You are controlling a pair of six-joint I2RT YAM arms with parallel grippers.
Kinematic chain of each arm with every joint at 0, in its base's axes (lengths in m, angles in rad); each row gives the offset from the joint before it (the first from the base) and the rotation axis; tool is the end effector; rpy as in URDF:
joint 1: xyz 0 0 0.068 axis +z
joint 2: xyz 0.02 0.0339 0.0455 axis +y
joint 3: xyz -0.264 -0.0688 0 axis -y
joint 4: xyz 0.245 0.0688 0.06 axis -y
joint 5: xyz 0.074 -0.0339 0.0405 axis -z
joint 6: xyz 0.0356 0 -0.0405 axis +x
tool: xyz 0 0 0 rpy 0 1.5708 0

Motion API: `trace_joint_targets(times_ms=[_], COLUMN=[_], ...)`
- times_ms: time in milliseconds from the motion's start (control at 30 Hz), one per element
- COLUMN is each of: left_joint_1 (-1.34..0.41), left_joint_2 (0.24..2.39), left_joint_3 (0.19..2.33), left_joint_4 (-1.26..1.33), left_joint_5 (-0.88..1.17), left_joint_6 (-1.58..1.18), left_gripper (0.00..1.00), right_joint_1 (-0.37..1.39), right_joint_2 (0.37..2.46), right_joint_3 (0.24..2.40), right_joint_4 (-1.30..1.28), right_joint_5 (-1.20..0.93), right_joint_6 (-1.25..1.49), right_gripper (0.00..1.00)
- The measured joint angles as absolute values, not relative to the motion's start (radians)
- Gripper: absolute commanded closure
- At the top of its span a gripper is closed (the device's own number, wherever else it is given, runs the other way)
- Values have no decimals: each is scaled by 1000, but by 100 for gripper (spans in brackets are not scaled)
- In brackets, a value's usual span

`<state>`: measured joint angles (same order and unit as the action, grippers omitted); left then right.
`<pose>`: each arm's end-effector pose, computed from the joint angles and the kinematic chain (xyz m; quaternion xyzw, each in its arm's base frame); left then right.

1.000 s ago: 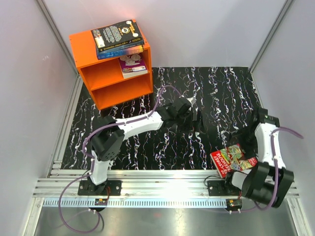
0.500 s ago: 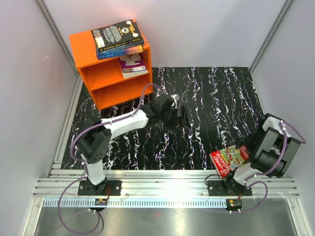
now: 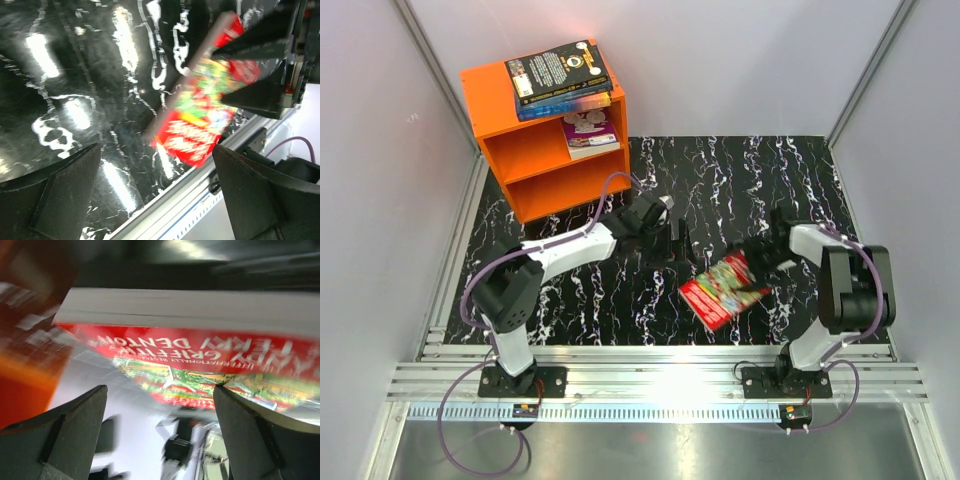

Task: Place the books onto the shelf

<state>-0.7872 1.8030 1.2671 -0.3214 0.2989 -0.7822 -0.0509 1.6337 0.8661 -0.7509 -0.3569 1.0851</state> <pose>0.2698 -0.2856 0.2152 0.0543 0.9265 -0.3427 0.1458 0.2605 -0.0008 0.1428 -0.5253 -0.8318 -0.1670 0.0654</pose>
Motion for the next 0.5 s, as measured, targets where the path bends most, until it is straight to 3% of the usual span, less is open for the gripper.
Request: trace_joint_targets(times_ms=[100, 200, 400, 500], left_joint_1=[-763, -716, -644, -640], left_joint_2=[1767, 1705, 1648, 1682], left_joint_3=[1236, 1193, 1181, 1229], left_joint_4=[-350, -382, -427, -445], left_joint_5=[278, 254, 203, 174], left_joint_6=[-778, -768, -740, -722], left_gripper=[3, 2, 2, 1], right_joint_1=[46, 99, 99, 97], right_joint_2=[1703, 1778, 1729, 1636], right_joint_3=[888, 996, 1328, 1369], right_joint_4=[-483, -335, -429, -488], right_joint_5=[-549, -589, -566, -532], right_joint_6=[1189, 1186, 1031, 966], right_gripper=[4, 2, 0, 0])
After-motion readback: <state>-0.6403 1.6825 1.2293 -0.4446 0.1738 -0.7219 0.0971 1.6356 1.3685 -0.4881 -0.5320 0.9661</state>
